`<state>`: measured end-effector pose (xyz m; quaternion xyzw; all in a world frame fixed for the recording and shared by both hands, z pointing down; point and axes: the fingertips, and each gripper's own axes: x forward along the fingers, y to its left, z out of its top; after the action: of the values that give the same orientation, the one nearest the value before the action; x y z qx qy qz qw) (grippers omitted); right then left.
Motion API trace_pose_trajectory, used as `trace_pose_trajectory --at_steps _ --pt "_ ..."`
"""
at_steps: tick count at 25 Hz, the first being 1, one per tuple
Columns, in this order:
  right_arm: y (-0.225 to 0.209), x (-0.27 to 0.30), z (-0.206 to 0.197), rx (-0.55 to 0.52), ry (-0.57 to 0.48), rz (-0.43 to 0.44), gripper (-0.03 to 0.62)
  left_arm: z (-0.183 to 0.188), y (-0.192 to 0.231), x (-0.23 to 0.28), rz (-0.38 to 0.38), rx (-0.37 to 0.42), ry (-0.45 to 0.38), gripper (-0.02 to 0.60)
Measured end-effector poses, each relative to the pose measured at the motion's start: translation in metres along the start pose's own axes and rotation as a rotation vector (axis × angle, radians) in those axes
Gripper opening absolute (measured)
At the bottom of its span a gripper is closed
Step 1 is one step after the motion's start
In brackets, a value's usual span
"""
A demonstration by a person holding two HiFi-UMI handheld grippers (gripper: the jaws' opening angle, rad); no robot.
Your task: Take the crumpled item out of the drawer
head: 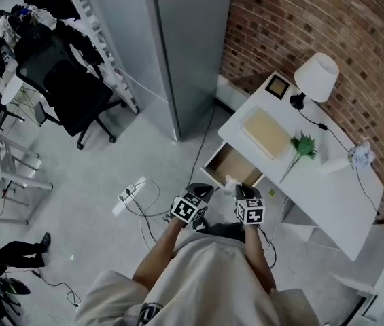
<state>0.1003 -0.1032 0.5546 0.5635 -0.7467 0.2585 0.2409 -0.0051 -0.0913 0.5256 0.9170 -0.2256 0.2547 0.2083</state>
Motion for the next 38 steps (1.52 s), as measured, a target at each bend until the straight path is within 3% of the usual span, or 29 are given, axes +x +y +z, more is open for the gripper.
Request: trace_pose_trajectory --at_steps 14,38 --pt "0.007 0.003 0.006 -0.027 -0.005 0.029 0.064 0.005 -0.002 0.007 -0.005 0.012 0.002 0.017" --pt "0.006 -0.010 -0.002 0.036 -0.033 0.057 0.064 -0.004 -0.021 0.012 -0.036 0.026 0.037 0.015"
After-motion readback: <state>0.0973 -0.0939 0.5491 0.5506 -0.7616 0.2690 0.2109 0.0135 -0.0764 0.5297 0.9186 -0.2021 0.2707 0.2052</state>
